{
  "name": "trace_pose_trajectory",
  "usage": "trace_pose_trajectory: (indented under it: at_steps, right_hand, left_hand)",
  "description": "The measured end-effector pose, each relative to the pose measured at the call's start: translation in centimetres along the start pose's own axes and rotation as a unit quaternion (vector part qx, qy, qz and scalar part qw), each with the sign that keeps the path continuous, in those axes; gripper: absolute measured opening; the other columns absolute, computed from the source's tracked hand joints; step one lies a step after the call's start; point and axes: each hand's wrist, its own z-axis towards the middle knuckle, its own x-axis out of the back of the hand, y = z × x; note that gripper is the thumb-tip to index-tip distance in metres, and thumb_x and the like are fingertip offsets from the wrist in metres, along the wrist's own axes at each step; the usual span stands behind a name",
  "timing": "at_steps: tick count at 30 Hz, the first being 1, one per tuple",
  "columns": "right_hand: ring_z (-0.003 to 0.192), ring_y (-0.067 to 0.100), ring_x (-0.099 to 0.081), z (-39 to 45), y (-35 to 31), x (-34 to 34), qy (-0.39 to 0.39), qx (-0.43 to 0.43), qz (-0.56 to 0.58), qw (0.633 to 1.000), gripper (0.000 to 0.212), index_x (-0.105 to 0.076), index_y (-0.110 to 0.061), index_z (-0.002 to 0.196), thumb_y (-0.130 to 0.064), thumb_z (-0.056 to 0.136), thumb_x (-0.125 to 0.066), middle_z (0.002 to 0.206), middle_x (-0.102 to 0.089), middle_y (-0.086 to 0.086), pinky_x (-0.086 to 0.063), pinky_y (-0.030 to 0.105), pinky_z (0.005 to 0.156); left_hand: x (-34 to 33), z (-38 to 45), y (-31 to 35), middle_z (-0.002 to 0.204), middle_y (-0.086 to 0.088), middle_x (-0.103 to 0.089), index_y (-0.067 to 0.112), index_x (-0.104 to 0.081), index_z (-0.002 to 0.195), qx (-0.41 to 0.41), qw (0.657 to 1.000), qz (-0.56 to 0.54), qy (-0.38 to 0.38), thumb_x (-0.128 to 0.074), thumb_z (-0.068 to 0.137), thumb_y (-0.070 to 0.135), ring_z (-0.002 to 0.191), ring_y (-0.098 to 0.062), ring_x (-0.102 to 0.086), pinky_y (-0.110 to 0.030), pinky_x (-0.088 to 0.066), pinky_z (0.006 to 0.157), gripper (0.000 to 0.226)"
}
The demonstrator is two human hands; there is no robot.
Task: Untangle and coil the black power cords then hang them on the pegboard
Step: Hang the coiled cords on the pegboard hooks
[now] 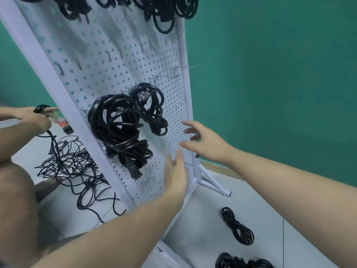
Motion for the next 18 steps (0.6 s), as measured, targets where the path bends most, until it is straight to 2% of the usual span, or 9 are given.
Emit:
trace_pose_trajectory:
  at_steps: [2, 3, 5, 7, 10, 12, 14, 16, 18]
  right_hand:
    - [0.106, 0.014, -0.061, -1.0, 3.2, 0.6, 0.003, -0.047, -0.018, 0.999, 0.052, -0.051, -0.028, 0.141, -0.028, 0.093, -0.072, 0.123, -0.058, -0.007, -0.047, 0.024, 0.096]
    - [0.103, 0.011, -0.059, -1.5, 4.8, 0.9, 0.001, -0.072, -0.034, 0.997, 0.048, -0.054, -0.025, 0.139, -0.026, 0.094, -0.071, 0.121, -0.059, -0.007, -0.045, 0.021, 0.096]
    - [0.093, 0.008, -0.058, -2.7, 8.3, 1.5, -0.009, -0.132, -0.058, 0.989, 0.044, -0.055, -0.022, 0.137, -0.024, 0.095, -0.068, 0.119, -0.062, -0.003, -0.046, 0.015, 0.081]
    - [0.085, 0.011, -0.059, -4.1, 12.2, 1.8, -0.030, -0.194, -0.071, 0.978, 0.042, -0.056, -0.019, 0.136, -0.022, 0.095, -0.066, 0.111, -0.064, -0.003, -0.043, 0.010, 0.064]
    - [0.083, 0.013, -0.058, -6.2, 18.1, 1.5, -0.067, -0.262, -0.090, 0.958, 0.041, -0.056, -0.020, 0.134, -0.023, 0.095, -0.066, 0.101, -0.064, -0.005, -0.043, 0.015, 0.062]
    - [0.089, 0.014, -0.058, -7.5, 22.0, 0.8, -0.096, -0.298, -0.114, 0.943, 0.041, -0.055, -0.022, 0.135, -0.024, 0.096, -0.066, 0.110, -0.063, -0.003, -0.043, 0.019, 0.067]
    - [0.101, 0.016, -0.057, -8.9, 25.9, 0.1, -0.139, -0.329, -0.152, 0.921, 0.043, -0.052, -0.024, 0.138, -0.022, 0.096, -0.062, 0.117, -0.060, -0.004, -0.042, 0.021, 0.077]
    - [0.105, 0.016, -0.056, -10.1, 29.5, -0.6, -0.181, -0.355, -0.182, 0.899, 0.045, -0.051, -0.026, 0.140, -0.021, 0.096, -0.059, 0.119, -0.058, -0.006, -0.041, 0.022, 0.082]
    - [0.107, 0.016, -0.055, -11.0, 32.4, -1.3, -0.205, -0.377, -0.190, 0.883, 0.046, -0.050, -0.027, 0.140, -0.025, 0.095, -0.059, 0.120, -0.057, -0.007, -0.040, 0.022, 0.085]
  left_hand:
    - [-1.1, 0.8, -2.3, 0.113, 0.001, -0.062, 0.025, -0.058, 0.118, 0.055, 0.993, 0.073, -0.068, -0.045, 0.104, 0.040, 0.107, -0.025, -0.063, -0.037, -0.052, 0.094, 0.024]
    - [-1.8, 1.4, -3.4, 0.105, 0.001, -0.062, 0.024, -0.060, 0.107, 0.058, 0.988, 0.111, -0.091, -0.047, 0.102, 0.032, 0.101, -0.026, -0.065, -0.039, -0.055, 0.087, 0.016]
    - [-3.2, 2.6, -5.6, 0.097, 0.002, -0.062, 0.021, -0.060, 0.109, 0.043, 0.975, 0.175, -0.133, -0.053, 0.099, 0.027, 0.093, -0.026, -0.067, -0.037, -0.055, 0.078, 0.014]
    - [-4.7, 3.9, -7.8, 0.092, 0.001, -0.060, 0.020, -0.057, 0.116, 0.029, 0.953, 0.239, -0.184, -0.057, 0.097, 0.024, 0.087, -0.024, -0.065, -0.031, -0.048, 0.071, 0.019]
    - [-7.0, 6.0, -11.7, 0.098, -0.001, -0.058, 0.022, -0.053, 0.124, 0.030, 0.897, 0.361, -0.253, -0.059, 0.097, 0.026, 0.078, -0.020, -0.059, -0.026, -0.043, 0.063, 0.028]
    - [-8.3, 7.1, -14.6, 0.099, -0.002, -0.059, 0.022, -0.052, 0.128, 0.036, 0.871, 0.402, -0.280, -0.059, 0.097, 0.027, 0.071, -0.017, -0.054, -0.026, -0.040, 0.058, 0.032]
    - [-9.7, 8.1, -17.4, 0.103, -0.002, -0.061, 0.022, -0.050, 0.131, 0.045, 0.861, 0.410, -0.297, -0.059, 0.099, 0.027, 0.071, -0.015, -0.054, -0.026, -0.040, 0.058, 0.034]
    - [-10.9, 9.1, -19.8, 0.124, -0.004, -0.058, 0.021, -0.047, 0.137, 0.052, 0.856, 0.412, -0.308, -0.058, 0.100, 0.027, 0.088, -0.018, -0.059, -0.027, -0.044, 0.068, 0.039]
    - [-12.0, 10.3, -21.8, 0.142, -0.005, -0.048, 0.020, -0.045, 0.142, 0.036, 0.844, 0.431, -0.319, -0.058, 0.099, 0.022, 0.108, -0.024, -0.059, -0.027, -0.046, 0.084, 0.045]
